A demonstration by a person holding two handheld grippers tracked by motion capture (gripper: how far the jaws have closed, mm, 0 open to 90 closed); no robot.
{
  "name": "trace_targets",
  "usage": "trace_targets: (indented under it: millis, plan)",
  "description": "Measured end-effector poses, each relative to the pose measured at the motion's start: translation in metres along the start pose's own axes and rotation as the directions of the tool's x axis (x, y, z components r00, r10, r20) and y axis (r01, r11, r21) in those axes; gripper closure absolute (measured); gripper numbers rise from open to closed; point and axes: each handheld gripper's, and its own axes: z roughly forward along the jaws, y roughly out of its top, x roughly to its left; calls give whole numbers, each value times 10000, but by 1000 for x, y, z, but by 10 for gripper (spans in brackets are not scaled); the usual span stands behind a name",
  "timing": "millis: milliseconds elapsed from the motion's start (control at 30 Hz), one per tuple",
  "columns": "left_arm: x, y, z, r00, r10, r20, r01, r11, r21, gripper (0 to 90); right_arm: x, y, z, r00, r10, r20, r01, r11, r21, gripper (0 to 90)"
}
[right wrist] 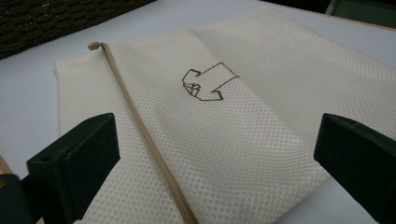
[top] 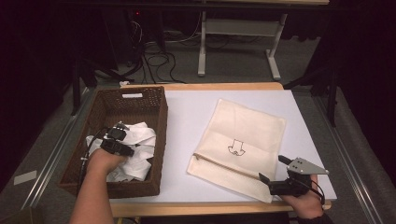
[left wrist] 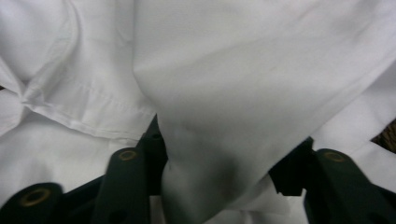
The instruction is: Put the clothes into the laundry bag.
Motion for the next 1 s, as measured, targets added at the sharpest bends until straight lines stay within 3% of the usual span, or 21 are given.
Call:
trace_targets:
  millis: [167, 300, 467, 633, 733, 1000]
  plan:
    - [-2, 0, -1, 9997, 224, -44, -224, 9997, -78, 667, 0, 0, 0, 10000, -41, 8, 41, 10000, -6, 10]
    - [0, 1, -4, 9999, 103, 59, -101, 9994, -319, 755, 0, 0, -1, 10000, -12, 26, 12, 10000, -4, 14]
    - [-1, 1, -8, 9999, 130, 70, -125, 9975, -701, 775, -2, 0, -1, 10000, -39, 49, 40, 9999, -104, 18]
    - [1, 1, -19, 9999, 76, -85, -89, 9875, -1573, 784, -3, 0, -2, 10000, 14, 79, -13, 9999, -116, 21]
    - [2, 0, -26, 10000, 8, -82, -26, 9751, -2215, 788, -3, 0, -2, 10000, 36, 66, -35, 9999, -125, 22]
    - [0, -5, -44, 9989, 165, -429, -321, 9184, -3943, 789, -3, 1, -3, 9999, 0, 101, 2, 9999, -172, 25]
